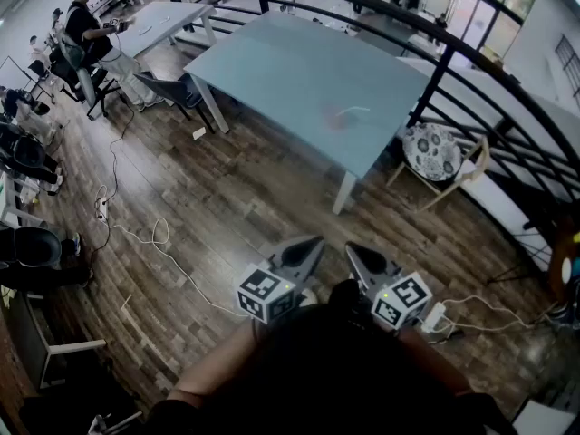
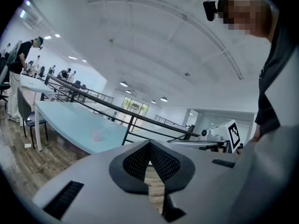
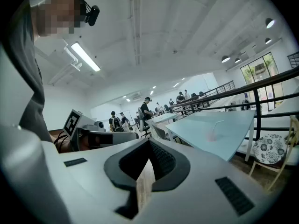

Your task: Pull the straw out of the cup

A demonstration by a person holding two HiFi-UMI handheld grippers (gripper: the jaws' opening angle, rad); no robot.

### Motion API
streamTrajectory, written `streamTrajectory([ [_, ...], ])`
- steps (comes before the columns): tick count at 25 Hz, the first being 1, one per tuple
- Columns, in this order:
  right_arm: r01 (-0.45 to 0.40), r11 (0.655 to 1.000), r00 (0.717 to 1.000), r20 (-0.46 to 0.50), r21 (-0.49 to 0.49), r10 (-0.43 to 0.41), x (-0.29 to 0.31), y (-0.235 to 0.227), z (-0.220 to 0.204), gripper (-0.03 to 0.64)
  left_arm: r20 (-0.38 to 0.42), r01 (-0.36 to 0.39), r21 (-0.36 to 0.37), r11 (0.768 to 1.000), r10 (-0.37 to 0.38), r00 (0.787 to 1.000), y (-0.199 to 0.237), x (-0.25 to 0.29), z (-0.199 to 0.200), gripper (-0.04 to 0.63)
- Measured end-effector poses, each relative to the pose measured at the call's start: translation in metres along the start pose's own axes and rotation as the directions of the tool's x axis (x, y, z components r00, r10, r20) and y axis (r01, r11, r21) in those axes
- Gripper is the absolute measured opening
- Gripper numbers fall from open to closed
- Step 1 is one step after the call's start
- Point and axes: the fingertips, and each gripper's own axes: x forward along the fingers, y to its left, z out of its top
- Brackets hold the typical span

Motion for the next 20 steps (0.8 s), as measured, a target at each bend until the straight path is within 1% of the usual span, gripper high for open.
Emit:
streamTrajectory([
  [10,-0.012,1.000,1.000,-0.001,0.006,0.012,0.007,0.005,0.001,0.011,-0.002,-0.004,-0.014,1.000,0.004,1.000,0.005,-0.005,0.000,0.011],
  [15,-0.009,1.000,1.000,-0.013,0.012,0.009,0.007,-0.001,0.003,0.011,-0.002,-0.008,-0.022,1.000,0.008,1.000,0.008,0.000,0.001,0.011],
  [20,-0.019,1.000,1.000,0.000,0.011,0.019,0.006,-0.012,0.005,0.012,-0.004,-0.008,-0.024,1.000,0.007,1.000,0.006,0.012,0.000,0.011],
])
